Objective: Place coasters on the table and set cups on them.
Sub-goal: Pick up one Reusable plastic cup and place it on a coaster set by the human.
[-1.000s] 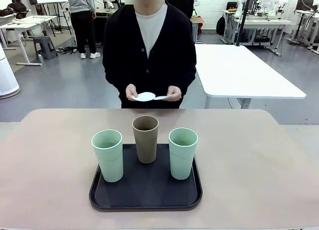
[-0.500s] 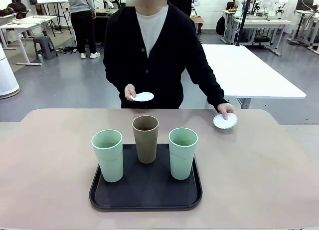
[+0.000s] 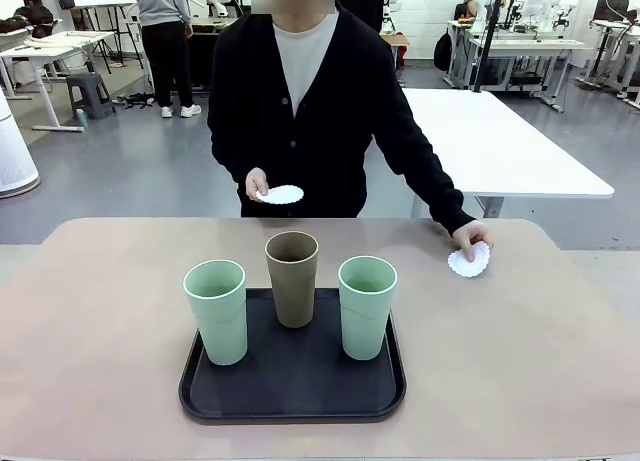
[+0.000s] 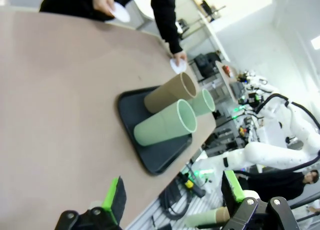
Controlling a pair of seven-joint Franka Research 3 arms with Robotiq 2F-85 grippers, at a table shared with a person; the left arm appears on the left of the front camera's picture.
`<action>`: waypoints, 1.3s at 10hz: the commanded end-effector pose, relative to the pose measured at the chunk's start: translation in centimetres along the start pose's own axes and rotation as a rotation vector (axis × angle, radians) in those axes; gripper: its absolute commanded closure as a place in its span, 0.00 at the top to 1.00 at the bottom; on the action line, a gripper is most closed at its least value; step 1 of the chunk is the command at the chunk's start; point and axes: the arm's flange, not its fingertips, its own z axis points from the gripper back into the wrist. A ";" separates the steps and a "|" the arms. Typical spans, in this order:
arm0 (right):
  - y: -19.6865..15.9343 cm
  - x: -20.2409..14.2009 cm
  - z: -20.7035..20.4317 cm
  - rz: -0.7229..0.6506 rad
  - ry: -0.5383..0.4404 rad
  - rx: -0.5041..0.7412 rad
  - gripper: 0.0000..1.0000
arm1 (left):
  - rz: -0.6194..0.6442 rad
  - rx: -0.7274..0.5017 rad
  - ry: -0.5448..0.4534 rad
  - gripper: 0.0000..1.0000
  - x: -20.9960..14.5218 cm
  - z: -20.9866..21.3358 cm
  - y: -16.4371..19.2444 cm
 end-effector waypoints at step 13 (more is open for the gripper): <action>9.6 10.0 -8.1 0.608 0.325 -0.584 1.00 | -0.010 -0.003 -0.006 1.00 0.1 0.3 0.1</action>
